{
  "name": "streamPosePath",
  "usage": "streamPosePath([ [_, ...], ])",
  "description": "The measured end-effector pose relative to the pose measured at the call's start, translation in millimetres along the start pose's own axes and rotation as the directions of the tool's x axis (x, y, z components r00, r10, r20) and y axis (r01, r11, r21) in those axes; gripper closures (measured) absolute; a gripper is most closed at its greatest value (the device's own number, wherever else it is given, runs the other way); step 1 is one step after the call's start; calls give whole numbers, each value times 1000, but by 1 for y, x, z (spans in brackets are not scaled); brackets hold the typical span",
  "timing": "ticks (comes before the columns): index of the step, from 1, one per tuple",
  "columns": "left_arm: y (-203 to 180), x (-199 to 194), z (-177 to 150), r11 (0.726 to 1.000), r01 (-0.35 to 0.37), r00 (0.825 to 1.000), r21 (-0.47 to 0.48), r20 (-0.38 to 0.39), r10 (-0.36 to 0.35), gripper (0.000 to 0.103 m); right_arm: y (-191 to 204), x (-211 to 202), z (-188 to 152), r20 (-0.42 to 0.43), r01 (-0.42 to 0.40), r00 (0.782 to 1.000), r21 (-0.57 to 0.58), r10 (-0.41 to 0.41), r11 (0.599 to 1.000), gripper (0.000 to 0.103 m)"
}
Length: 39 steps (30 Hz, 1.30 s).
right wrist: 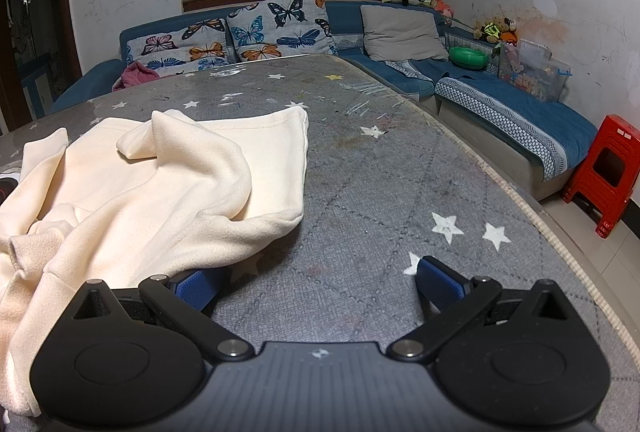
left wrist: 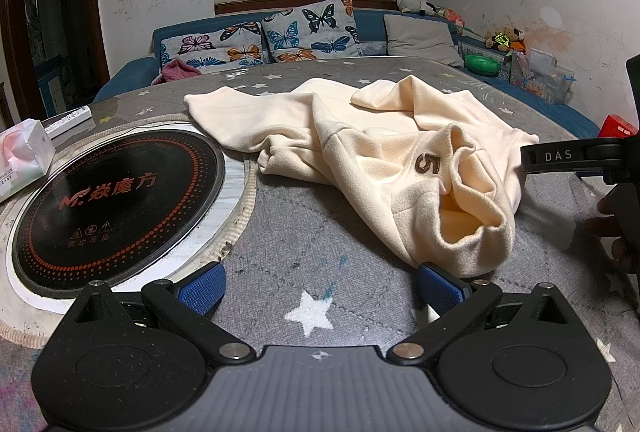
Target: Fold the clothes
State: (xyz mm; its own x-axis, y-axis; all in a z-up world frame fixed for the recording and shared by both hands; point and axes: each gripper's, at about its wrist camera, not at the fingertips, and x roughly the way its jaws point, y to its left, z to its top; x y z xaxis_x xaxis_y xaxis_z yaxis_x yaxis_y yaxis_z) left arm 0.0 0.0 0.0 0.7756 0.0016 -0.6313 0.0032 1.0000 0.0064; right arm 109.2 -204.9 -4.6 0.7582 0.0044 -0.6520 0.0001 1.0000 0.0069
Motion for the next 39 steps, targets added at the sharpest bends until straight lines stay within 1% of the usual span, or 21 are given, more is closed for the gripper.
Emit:
streamPosePath([
  [15, 0, -2, 1, 1000, -2, 1000, 1, -3, 2, 0, 2, 0, -1, -5, -2, 1000, -3, 2, 1000, 0],
  [22, -1, -9, 1, 1000, -6, 1000, -8, -8, 6, 0, 1, -14, -5, -34, -32, 999, -7, 31, 999, 0],
  [26, 3, -16, 4, 999, -11, 1000, -31, 2, 11, 0, 1, -26, -9, -39, -55, 998, 4, 55, 998, 0],
  [32, 6, -27, 11, 998, -22, 999, -53, 21, 23, 0, 7, -44, -12, -36, -79, 996, -17, 79, 997, 0],
  [39, 5, -33, 16, 997, -23, 1000, -72, 18, 25, 0, 16, -63, -16, -31, -94, 995, -70, 92, 993, 0],
])
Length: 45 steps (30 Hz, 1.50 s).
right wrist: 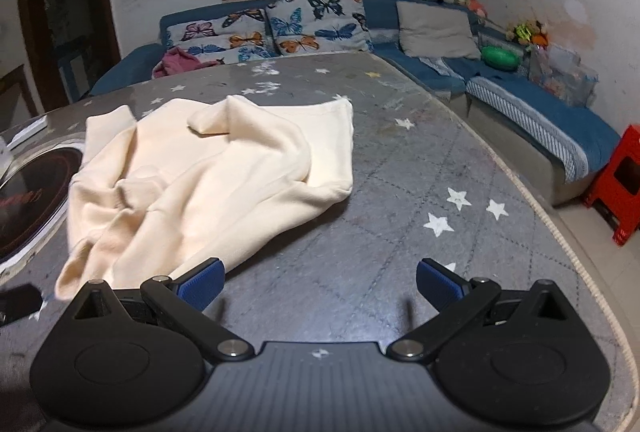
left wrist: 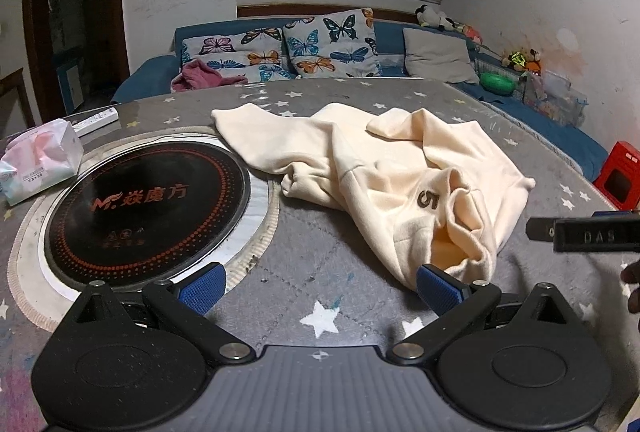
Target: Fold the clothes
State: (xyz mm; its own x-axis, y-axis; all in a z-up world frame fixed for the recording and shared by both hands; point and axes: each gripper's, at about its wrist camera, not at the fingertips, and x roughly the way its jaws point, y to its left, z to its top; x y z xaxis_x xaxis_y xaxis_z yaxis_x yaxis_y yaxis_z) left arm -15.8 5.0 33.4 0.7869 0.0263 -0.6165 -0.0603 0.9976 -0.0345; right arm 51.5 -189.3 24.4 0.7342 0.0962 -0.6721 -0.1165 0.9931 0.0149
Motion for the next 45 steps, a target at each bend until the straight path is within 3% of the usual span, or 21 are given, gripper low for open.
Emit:
streamPosePath([
  [25, -19, -16, 0, 1000, 8, 1000, 23, -13, -8, 0, 18, -41, -24, 17, -43, 999, -67, 44, 997, 0],
  [45, -16, -12, 4, 1000, -7, 999, 5, -31, 7, 0, 32, -40, -28, 16, -52, 998, -92, 54, 994, 0],
])
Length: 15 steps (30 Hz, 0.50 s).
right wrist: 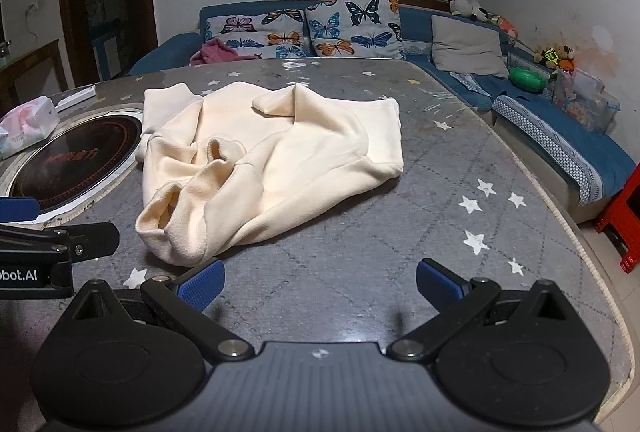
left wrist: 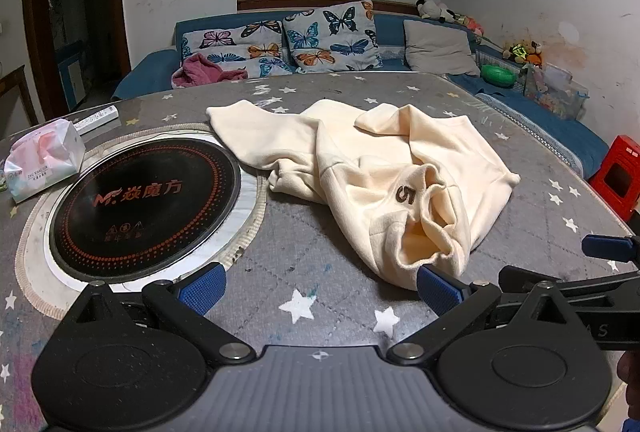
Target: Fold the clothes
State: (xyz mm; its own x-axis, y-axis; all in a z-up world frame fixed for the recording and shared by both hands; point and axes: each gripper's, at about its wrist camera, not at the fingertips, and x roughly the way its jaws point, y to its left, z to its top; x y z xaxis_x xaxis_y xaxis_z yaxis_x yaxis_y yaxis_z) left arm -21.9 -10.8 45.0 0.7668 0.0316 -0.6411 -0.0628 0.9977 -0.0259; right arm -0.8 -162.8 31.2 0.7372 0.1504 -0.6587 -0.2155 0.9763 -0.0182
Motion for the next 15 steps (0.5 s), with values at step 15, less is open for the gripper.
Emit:
streamPosePath([
  [15, 0, 7, 5, 1000, -3, 1000, -3, -14, 3, 0, 4, 8, 4, -11, -11, 1000, -6, 11, 1000, 0],
])
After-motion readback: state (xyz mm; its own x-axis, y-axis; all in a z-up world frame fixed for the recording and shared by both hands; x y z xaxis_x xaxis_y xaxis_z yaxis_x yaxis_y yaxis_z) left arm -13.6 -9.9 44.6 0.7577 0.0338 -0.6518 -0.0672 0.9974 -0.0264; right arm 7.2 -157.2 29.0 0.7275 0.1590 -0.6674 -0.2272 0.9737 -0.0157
